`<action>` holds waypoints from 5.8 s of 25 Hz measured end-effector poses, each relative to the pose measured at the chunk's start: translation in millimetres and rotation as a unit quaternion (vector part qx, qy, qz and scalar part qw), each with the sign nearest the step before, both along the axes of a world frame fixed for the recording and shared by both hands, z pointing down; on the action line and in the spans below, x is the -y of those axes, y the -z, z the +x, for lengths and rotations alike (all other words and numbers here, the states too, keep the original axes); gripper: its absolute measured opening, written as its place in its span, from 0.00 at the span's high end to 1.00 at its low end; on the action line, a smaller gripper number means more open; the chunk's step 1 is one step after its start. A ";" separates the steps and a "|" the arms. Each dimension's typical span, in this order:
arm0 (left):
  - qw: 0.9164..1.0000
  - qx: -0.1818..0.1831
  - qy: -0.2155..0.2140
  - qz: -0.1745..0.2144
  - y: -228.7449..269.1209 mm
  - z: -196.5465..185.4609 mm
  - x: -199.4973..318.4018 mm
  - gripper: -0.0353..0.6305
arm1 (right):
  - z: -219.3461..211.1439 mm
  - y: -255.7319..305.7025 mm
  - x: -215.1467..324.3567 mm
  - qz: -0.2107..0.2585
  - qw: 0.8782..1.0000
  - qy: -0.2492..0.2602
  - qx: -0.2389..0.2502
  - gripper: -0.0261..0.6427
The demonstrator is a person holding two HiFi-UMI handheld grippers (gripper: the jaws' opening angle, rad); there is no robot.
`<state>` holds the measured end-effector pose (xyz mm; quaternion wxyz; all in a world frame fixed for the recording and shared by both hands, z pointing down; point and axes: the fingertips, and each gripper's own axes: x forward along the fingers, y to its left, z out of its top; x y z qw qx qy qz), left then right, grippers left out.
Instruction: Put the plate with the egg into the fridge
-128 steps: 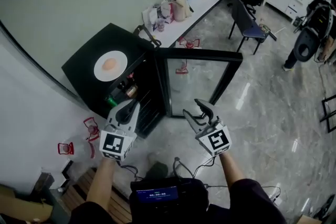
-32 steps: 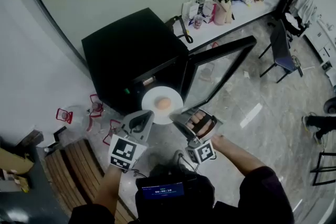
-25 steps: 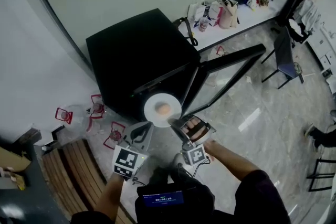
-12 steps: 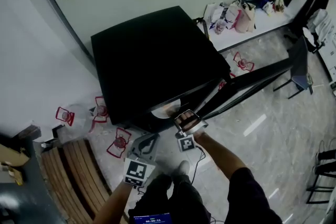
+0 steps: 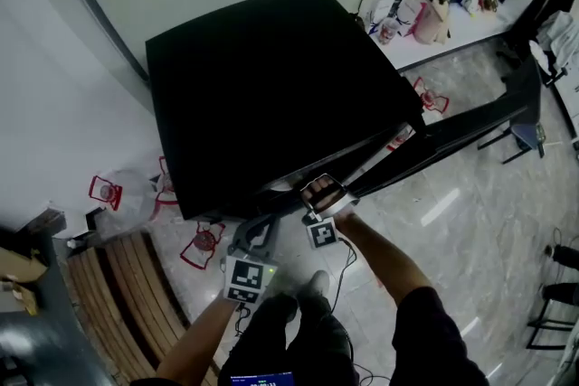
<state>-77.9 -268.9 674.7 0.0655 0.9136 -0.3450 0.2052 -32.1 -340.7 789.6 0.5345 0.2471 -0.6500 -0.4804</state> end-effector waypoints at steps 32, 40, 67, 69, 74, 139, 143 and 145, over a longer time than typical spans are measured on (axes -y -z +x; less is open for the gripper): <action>0.998 -0.056 0.018 0.000 70.7 10.4 -23.8 0.93 | 118.3 128.4 -145.5 -0.070 0.947 -0.160 0.269 0.66; 0.998 -0.057 0.024 0.022 90.9 105.9 -49.6 0.93 | 260.3 211.8 -186.9 0.057 0.897 -0.174 0.402 0.67; 0.987 -0.100 -0.053 0.117 238.6 404.6 -69.2 0.93 | 581.3 334.3 -87.8 -0.201 0.756 -0.191 0.593 0.95; 0.988 -0.100 -0.059 0.104 240.8 421.3 -63.1 0.93 | 591.1 332.4 -70.7 -0.248 0.750 -0.197 0.581 0.93; 0.988 -0.102 -0.061 0.093 243.9 438.9 -50.5 0.93 | 578.4 308.6 -49.1 -0.362 0.743 -0.185 0.531 0.57; 0.988 -0.114 -0.089 0.059 241.2 248.1 -210.5 0.93 | 305.1 343.1 -381.1 -0.421 0.733 -0.049 0.532 0.95; 0.990 -0.113 -0.037 0.074 254.1 218.9 -202.4 0.93 | 259.6 348.9 -377.1 -0.446 0.728 0.017 0.521 0.95; 0.990 -0.111 -0.004 0.083 258.8 197.3 -199.9 0.93 | 235.5 349.2 -374.3 -0.458 0.724 0.050 0.513 0.95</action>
